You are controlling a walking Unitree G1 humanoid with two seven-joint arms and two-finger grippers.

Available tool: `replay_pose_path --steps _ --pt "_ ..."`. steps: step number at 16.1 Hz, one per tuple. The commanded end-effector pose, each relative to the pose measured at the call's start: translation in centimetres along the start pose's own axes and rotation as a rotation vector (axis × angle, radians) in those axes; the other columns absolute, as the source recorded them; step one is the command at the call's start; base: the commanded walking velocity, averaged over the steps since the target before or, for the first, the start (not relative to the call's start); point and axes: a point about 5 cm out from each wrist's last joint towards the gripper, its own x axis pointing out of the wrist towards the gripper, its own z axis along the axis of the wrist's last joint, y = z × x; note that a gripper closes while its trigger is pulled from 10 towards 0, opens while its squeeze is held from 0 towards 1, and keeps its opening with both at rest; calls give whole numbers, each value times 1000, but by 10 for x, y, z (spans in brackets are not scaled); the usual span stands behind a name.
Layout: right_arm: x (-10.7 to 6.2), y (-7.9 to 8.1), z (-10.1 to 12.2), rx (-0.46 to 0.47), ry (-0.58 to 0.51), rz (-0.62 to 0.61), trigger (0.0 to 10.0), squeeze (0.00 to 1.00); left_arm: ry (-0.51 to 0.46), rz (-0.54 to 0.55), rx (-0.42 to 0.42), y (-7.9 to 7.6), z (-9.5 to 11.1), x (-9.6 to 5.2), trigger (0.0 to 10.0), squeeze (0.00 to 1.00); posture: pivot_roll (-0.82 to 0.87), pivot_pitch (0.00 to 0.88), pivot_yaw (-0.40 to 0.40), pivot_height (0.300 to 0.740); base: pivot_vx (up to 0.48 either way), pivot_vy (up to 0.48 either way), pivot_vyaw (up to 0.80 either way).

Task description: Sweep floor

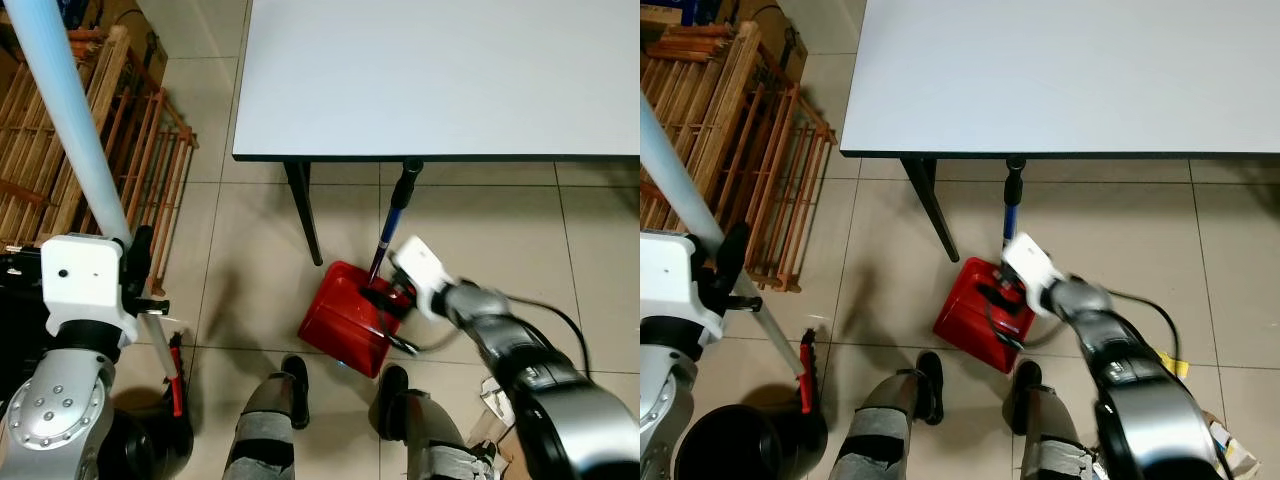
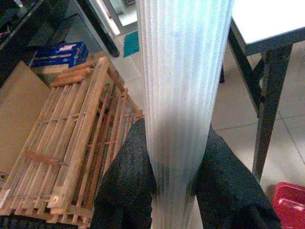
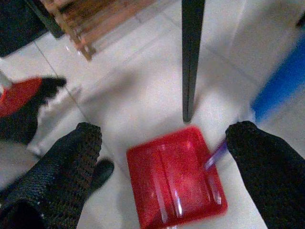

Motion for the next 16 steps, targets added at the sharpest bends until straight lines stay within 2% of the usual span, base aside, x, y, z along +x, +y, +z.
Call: replay_pose_path --steps 1,3,7,9,10,14,16 --pt "-8 5 -19 21 54 -3 10000 0 11 16 14 2 -2 -1 10000 0 342 434 121 740 0 0 0" --pt "-10 -3 -17 20 54 -41 10000 0 3 17 8 2 0 0 10000 0 342 436 120 740 0 0 0" --pt "-5 -22 6 -52 45 -150 10000 0 4 16 8 1 1 -4 10000 0 367 440 128 740 0 0 0" --pt "-4 -39 21 -116 72 -274 10000 0 11 20 13 2 1 -8 10000 0 381 446 132 740 0 0 0" --pt "-5 -44 24 -116 77 -315 10000 0 13 20 14 2 1 -9 10000 0 385 450 131 740 0 0 0" --pt "-9 -56 30 -163 112 -411 10000 0 22 19 13 1 0 -13 10000 0 389 453 131 740 0 0 0" --pt "-10 -60 32 -149 103 -450 10000 0 19 19 11 0 1 -13 10000 0 394 452 134 740 0 0 0"
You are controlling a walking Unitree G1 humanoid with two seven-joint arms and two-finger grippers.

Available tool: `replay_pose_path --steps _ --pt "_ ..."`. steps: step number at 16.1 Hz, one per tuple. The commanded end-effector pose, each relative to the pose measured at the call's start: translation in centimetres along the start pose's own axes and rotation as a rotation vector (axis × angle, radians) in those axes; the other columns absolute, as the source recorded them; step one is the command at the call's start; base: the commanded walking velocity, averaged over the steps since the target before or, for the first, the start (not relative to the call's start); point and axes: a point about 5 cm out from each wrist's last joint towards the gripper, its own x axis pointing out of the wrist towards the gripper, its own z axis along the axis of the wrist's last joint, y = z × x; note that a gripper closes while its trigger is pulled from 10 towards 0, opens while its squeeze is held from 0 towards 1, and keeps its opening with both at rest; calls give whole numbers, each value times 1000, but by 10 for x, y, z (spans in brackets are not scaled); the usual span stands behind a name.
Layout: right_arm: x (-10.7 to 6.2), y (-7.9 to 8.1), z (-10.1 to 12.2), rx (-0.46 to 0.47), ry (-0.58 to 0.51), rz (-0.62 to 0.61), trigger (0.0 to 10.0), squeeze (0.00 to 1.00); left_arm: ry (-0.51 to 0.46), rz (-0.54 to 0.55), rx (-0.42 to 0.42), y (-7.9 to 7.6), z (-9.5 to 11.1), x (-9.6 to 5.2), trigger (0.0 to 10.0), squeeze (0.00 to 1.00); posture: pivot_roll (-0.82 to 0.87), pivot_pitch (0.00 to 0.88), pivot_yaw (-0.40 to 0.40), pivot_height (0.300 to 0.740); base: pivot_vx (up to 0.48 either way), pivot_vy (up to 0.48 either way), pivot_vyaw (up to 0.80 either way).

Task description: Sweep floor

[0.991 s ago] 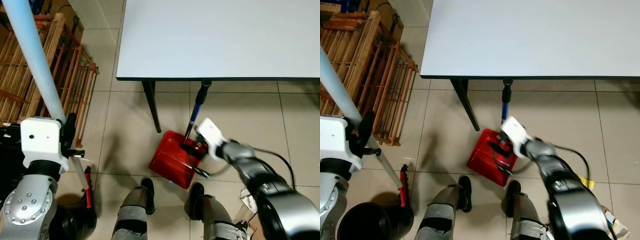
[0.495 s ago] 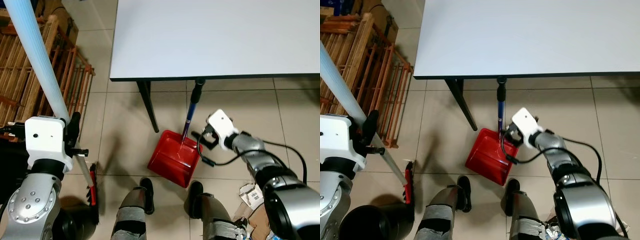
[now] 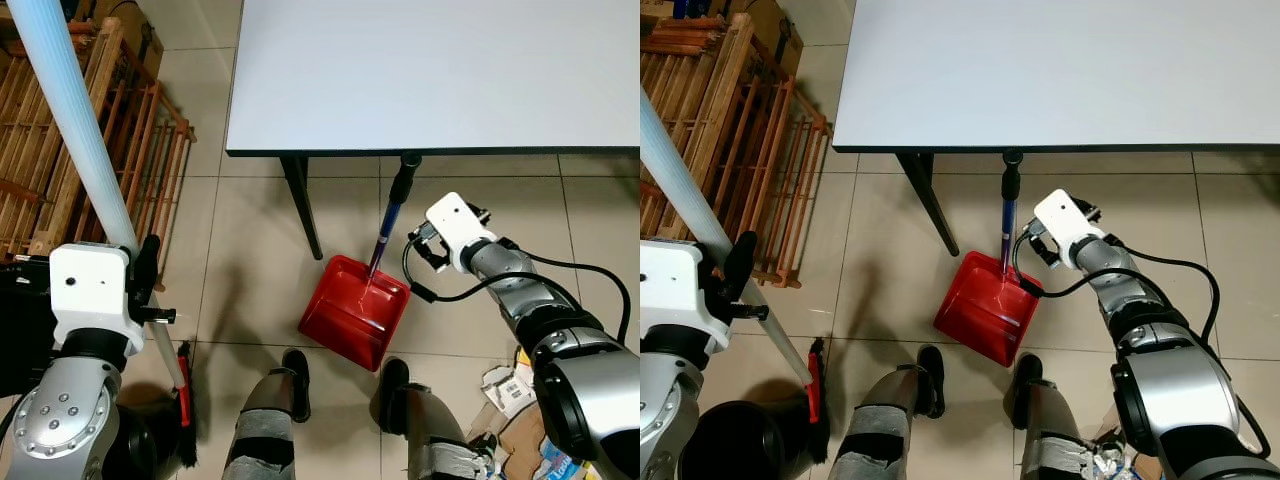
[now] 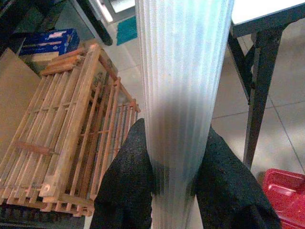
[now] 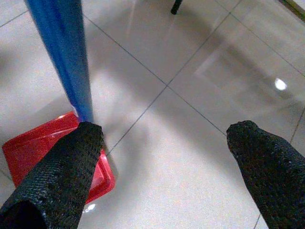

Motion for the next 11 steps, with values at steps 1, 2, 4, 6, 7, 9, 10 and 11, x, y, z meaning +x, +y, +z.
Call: replay_pose_path --steps 1,2,4,6,7,9,10,11 --pt "-1 4 -9 31 37 -2 10000 0 -17 29 27 4 6 -7 10000 0 396 454 136 740 0 0 0" --pt "0 4 -3 70 13 1 10000 0 -15 28 27 4 6 -7 10000 0 399 457 136 740 0 0 0" --pt "2 5 3 101 -16 15 10000 0 -15 28 27 4 6 -7 10000 0 399 458 136 740 0 0 0" --pt "6 9 17 122 -72 46 10000 0 -12 28 27 4 6 -8 10000 0 399 459 137 740 0 0 0" --pt "7 10 20 137 -83 55 10000 0 -13 27 27 4 6 -8 10000 0 403 460 138 740 0 0 0" --pt "9 13 24 146 -99 67 10000 0 -14 28 28 4 6 -8 10000 0 404 459 138 740 0 0 0" --pt "9 14 26 153 -107 78 10000 0 -13 28 28 4 6 -8 10000 0 406 460 138 740 0 0 0" --pt "10 17 29 157 -117 93 10000 0 -11 29 29 4 6 -9 10000 0 410 460 139 740 0 0 0"
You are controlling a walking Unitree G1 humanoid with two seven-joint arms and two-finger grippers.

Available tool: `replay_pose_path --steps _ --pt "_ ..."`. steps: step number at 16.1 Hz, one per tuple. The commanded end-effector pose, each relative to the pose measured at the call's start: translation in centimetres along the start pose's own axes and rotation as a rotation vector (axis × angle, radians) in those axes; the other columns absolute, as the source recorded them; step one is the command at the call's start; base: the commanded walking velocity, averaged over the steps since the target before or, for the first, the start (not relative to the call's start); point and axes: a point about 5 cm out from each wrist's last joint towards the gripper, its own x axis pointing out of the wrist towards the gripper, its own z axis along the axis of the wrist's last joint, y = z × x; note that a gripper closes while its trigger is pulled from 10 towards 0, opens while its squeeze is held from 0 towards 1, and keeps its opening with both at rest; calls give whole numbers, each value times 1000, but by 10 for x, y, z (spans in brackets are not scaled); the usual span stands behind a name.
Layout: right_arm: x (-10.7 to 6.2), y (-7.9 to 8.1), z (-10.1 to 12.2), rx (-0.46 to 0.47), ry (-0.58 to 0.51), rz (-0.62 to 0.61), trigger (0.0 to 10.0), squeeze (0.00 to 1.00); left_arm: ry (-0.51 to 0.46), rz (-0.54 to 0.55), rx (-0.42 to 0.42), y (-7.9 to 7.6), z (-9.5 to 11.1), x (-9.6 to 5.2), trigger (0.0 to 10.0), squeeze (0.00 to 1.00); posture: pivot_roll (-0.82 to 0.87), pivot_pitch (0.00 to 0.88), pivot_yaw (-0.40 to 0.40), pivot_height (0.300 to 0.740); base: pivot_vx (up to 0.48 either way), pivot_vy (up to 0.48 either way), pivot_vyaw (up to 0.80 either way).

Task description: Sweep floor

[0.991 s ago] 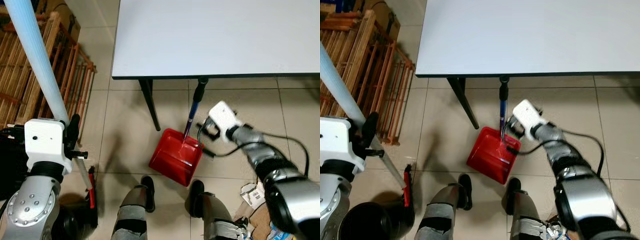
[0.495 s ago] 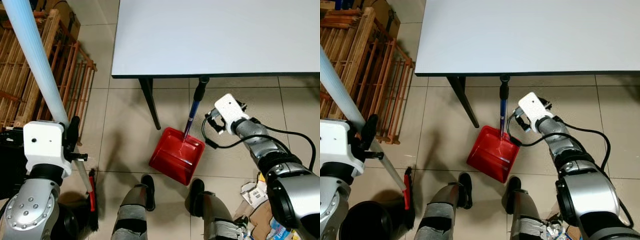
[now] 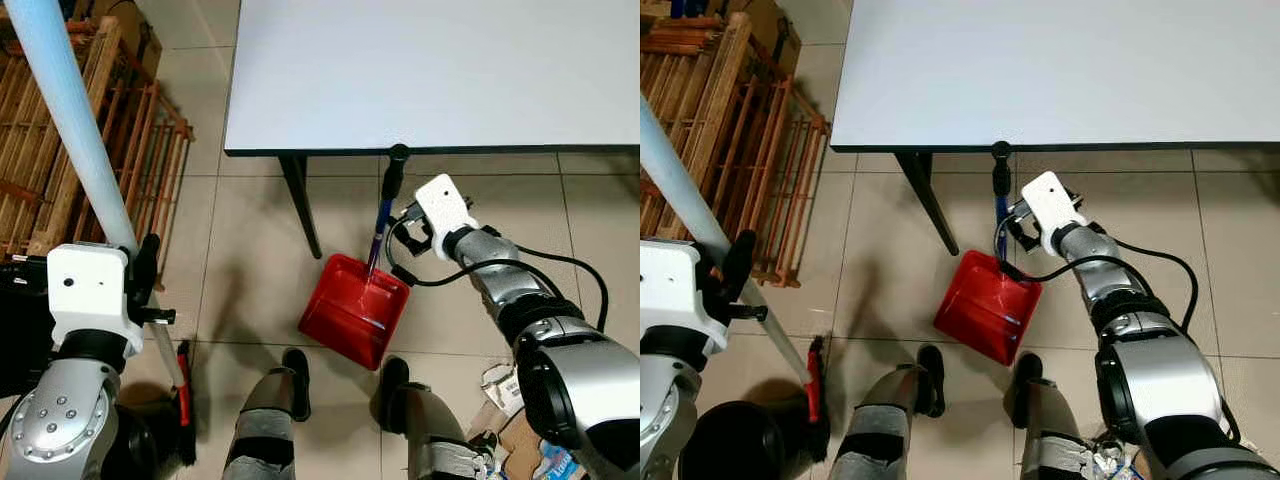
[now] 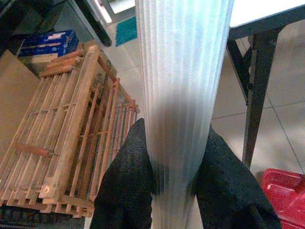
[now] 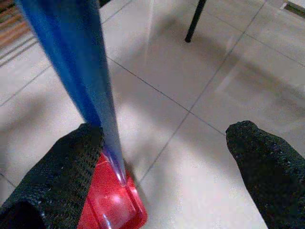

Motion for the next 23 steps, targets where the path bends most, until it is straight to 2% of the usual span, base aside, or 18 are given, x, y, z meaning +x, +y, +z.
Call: replay_pose_path --steps 1,7,11,17,21,23 --pt "1 6 -1 20 -2 23 10000 0 -10 31 28 5 4 -7 10000 0 410 460 139 740 0 0 0" --pt "2 15 0 36 -11 103 10000 0 -10 23 23 3 4 -5 10000 0 402 458 143 740 0 0 0" --pt "7 17 12 50 -54 93 10000 0 -14 20 21 3 6 -7 10000 0 412 465 149 740 0 0 0" --pt "11 28 22 34 -102 162 10000 0 -6 7 19 1 6 -12 10000 0 428 477 164 740 0 0 0" --pt "8 35 10 -23 -57 187 10000 0 8 -7 29 0 6 -18 10000 0 443 491 183 740 0 0 0" --pt "7 36 5 -20 -41 182 10000 0 16 -12 31 0 6 -21 10000 0 449 496 195 740 0 0 0"
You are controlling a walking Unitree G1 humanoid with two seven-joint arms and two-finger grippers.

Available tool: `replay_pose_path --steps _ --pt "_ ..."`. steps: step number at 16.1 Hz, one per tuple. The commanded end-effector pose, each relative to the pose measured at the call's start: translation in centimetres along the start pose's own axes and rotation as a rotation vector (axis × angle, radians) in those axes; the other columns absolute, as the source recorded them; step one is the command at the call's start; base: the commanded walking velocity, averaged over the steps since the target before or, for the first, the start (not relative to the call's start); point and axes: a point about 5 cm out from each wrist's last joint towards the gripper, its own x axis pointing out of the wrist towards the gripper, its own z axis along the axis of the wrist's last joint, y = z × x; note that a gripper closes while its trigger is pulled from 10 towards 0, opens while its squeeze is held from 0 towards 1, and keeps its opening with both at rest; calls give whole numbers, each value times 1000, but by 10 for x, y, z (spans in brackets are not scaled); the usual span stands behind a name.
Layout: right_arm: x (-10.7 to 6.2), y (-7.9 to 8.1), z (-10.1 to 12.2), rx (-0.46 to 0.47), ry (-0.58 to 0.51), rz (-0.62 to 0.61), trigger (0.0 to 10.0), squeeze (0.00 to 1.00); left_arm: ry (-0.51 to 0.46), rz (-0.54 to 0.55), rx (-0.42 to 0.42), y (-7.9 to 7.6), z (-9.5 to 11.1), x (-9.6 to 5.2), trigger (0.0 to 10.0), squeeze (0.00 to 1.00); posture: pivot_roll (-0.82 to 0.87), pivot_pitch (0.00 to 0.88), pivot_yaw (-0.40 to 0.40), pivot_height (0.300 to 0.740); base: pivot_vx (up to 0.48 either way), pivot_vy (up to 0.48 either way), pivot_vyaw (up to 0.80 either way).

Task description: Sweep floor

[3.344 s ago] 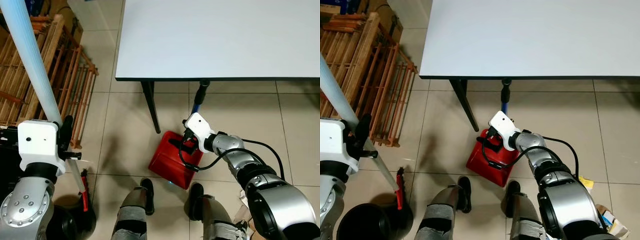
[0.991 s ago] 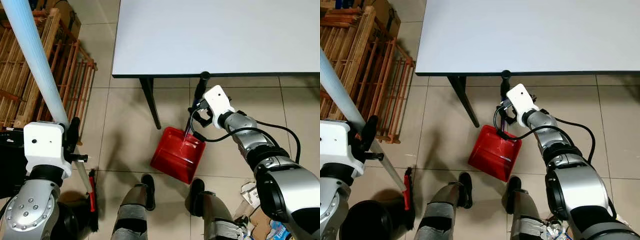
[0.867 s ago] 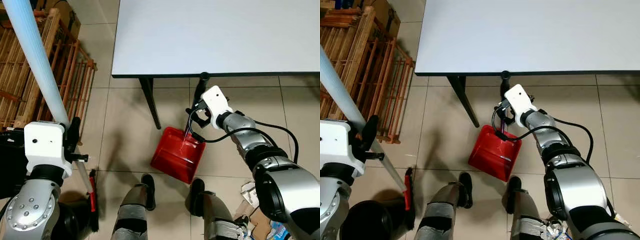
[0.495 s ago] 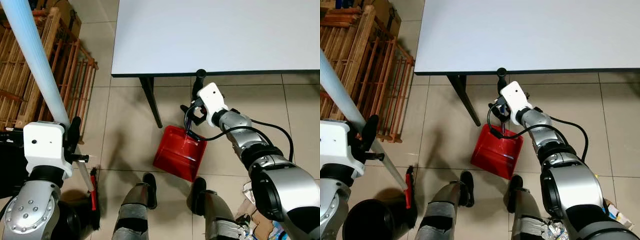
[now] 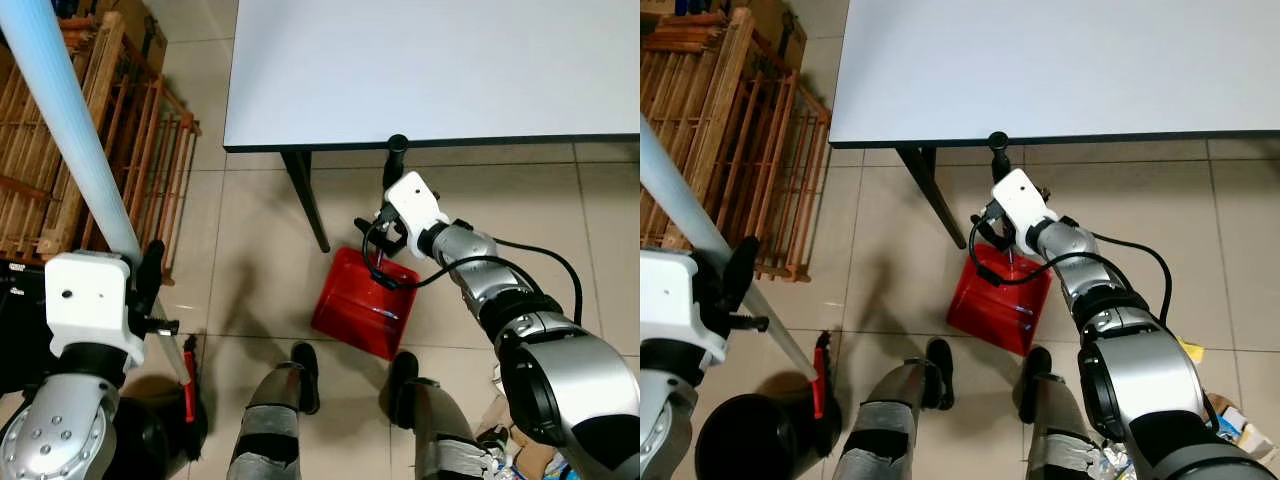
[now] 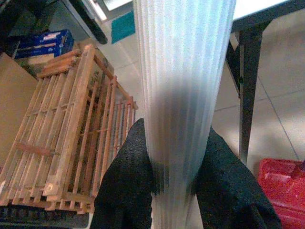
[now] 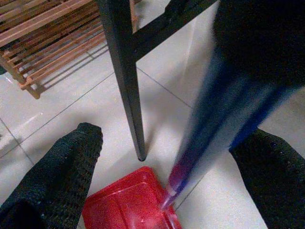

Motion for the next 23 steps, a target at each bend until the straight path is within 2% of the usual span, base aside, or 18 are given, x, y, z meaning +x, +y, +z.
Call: replay_pose_path --steps 1,2,16,23 --pt "-1 12 -14 12 42 29 10000 0 14 21 31 5 1 -7 10000 0 450 497 196 740 0 0 0" --pt "-2 13 -15 17 48 28 0 0 17 18 31 4 1 -7 10000 0 449 503 201 740 0 0 0" --pt "-8 16 -27 51 52 35 0 0 9 20 17 1 3 -5 10000 0 432 499 195 740 0 0 0" --pt "-11 19 -33 74 56 45 0 0 -8 23 5 -3 2 2 10000 0 410 466 171 740 0 0 0"
